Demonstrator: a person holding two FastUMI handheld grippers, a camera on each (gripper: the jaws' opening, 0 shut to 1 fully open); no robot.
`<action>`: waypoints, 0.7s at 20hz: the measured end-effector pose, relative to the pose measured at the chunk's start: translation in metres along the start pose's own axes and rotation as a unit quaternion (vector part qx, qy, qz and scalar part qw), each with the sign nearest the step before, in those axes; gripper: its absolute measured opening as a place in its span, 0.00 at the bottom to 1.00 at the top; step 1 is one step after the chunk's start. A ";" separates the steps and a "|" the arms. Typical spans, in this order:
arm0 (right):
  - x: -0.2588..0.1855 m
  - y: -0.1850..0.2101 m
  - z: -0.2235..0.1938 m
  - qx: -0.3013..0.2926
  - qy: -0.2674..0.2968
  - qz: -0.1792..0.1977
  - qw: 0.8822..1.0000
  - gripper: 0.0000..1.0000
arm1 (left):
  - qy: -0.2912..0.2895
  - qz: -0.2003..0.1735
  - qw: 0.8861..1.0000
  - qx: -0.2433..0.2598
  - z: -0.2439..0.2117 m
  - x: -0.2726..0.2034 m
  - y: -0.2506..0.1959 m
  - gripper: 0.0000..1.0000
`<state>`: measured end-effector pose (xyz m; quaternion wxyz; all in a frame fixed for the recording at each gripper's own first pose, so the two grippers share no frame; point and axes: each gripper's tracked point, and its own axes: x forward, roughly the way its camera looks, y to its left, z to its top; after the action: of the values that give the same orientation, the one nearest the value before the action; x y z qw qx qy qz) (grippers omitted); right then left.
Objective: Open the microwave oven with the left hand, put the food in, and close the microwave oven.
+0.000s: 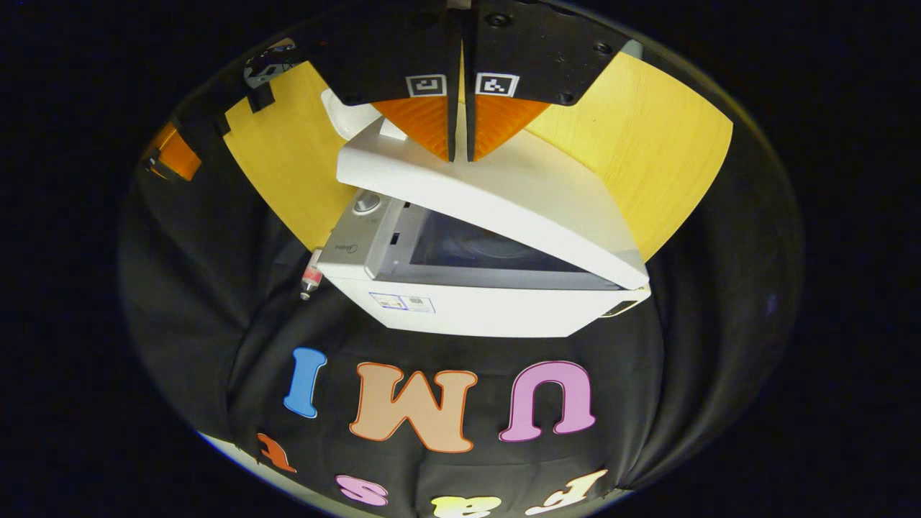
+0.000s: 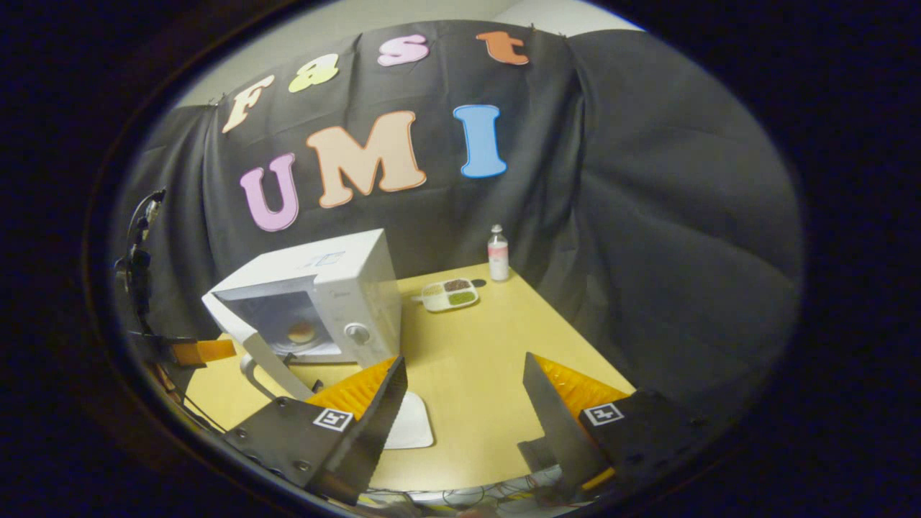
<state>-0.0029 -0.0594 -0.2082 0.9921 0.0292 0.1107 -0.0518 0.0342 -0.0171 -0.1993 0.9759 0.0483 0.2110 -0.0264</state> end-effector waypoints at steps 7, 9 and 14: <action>-0.003 -0.027 0.012 0.031 -0.024 -0.019 0.999 0.99 | -0.019 -0.022 1.000 0.005 0.023 0.036 -0.029 0.01; -0.004 -0.032 0.010 0.035 -0.020 -0.022 0.999 0.99 | -0.017 -0.024 1.000 0.010 0.026 0.046 -0.034 0.00; -0.008 -0.050 0.020 0.038 -0.037 -0.040 0.998 0.92 | -0.020 -0.036 0.999 -0.019 0.042 0.064 -0.051 0.00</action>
<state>-0.0114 -0.1096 -0.1894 0.9908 0.0609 0.0734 -0.0964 0.1060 -0.0739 -0.1923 0.9791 0.0217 0.1933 -0.0588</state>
